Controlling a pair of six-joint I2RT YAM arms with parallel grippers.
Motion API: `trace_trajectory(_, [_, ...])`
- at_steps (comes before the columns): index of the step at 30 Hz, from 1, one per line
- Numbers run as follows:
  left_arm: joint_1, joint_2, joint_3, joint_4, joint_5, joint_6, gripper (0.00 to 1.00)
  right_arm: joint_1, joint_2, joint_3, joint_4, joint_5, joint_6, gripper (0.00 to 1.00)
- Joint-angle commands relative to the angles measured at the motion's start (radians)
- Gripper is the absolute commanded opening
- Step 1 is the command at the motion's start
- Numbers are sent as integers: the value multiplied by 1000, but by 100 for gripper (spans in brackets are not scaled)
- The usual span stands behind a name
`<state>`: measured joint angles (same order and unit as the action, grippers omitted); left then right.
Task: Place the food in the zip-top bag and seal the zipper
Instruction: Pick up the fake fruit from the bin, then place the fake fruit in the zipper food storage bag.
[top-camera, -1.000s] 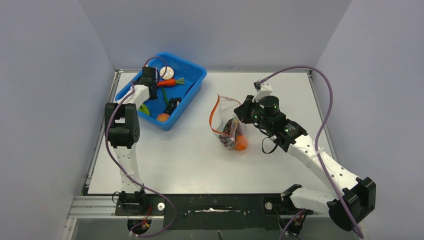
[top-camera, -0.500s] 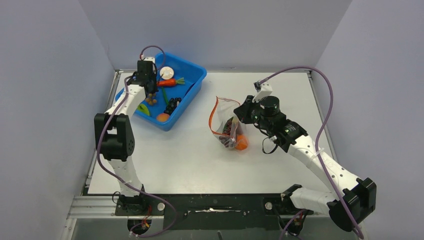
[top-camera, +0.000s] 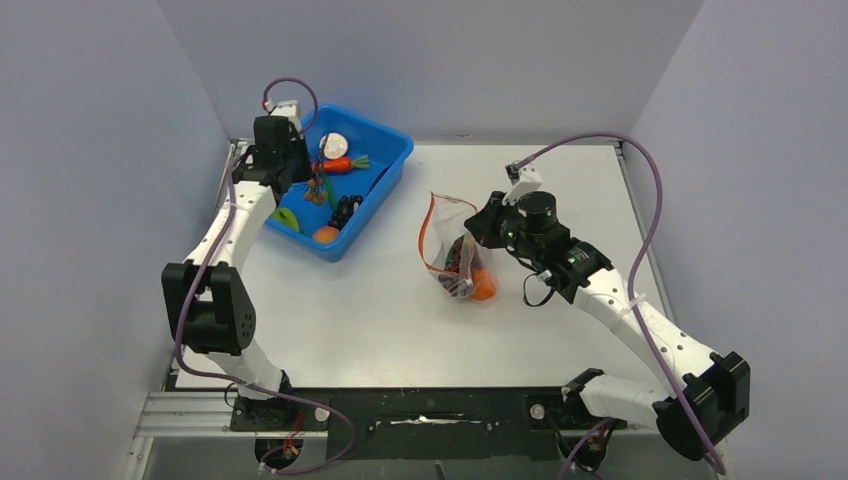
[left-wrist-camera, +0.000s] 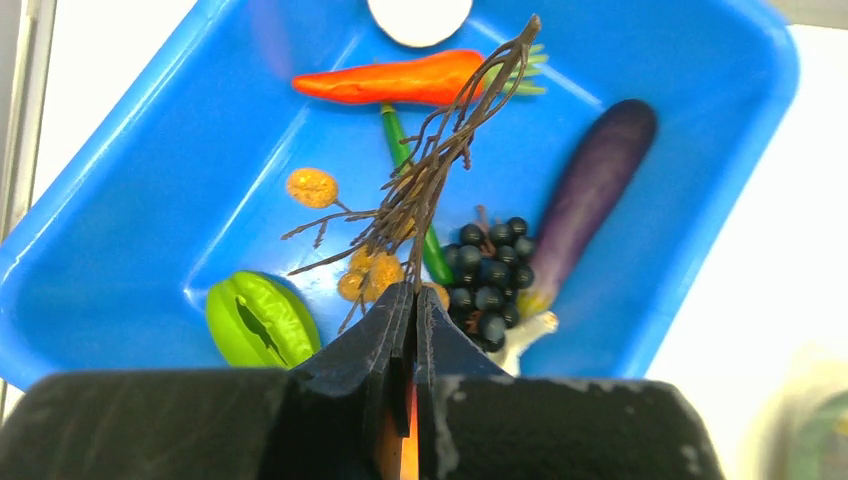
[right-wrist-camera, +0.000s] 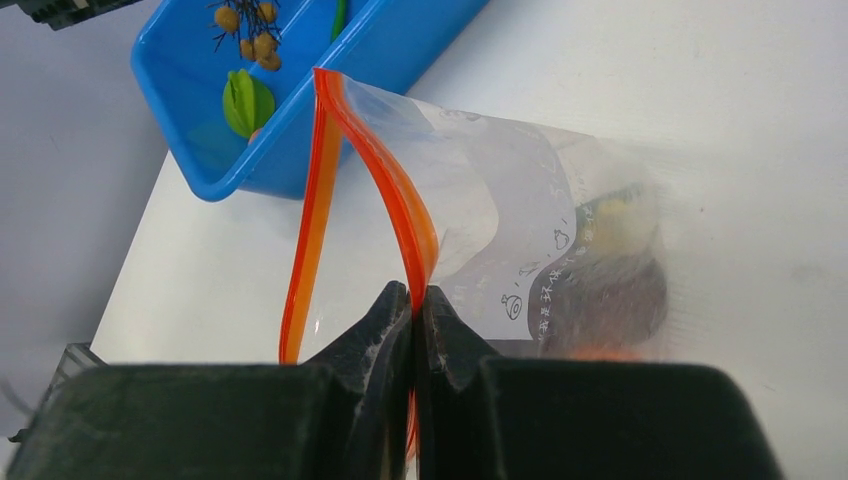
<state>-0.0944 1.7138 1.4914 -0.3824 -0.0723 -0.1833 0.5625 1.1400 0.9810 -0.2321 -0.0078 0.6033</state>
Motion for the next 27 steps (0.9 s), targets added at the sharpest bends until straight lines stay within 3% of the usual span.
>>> trace_trajectory(1, [9, -145, -22, 90, 114, -55, 0, -1, 7, 7, 81, -19, 19, 0])
trace_trajectory(12, [9, -360, -143, 171, 300, -147, 0, -1, 57, 40, 99, -24, 36, 0])
trace_trajectory(27, [-53, -621, -429, 535, 581, -512, 0, 3, 162, 115, 142, -80, 92, 0])
